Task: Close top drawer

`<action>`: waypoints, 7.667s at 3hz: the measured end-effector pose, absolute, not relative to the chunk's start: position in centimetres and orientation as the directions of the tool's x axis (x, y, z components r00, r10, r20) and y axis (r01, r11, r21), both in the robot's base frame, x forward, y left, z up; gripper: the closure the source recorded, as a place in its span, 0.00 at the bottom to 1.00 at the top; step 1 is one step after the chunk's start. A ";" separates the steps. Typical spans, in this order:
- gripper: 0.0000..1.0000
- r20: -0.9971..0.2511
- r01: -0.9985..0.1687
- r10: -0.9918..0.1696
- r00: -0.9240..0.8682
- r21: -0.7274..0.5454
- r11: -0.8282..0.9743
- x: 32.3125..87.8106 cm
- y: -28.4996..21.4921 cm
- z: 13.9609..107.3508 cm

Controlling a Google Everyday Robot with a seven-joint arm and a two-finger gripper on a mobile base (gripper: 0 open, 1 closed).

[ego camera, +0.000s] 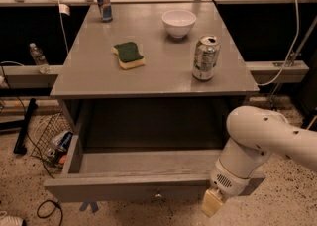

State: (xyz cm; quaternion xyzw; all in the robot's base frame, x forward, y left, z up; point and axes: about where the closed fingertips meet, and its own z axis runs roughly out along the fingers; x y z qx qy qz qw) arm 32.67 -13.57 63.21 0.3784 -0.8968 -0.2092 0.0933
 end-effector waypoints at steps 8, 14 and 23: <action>1.00 -0.361 -0.511 -0.417 -0.834 0.219 0.831 46.2 -15.2 65.4; 1.00 -0.556 -0.368 -0.207 -0.805 0.194 0.909 49.1 -16.1 64.8; 1.00 -0.564 -0.387 -0.212 -0.798 0.210 0.898 55.0 -16.1 62.7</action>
Offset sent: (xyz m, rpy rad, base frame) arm 0.0813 -0.0282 -0.0027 -0.1273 -0.2703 -0.3844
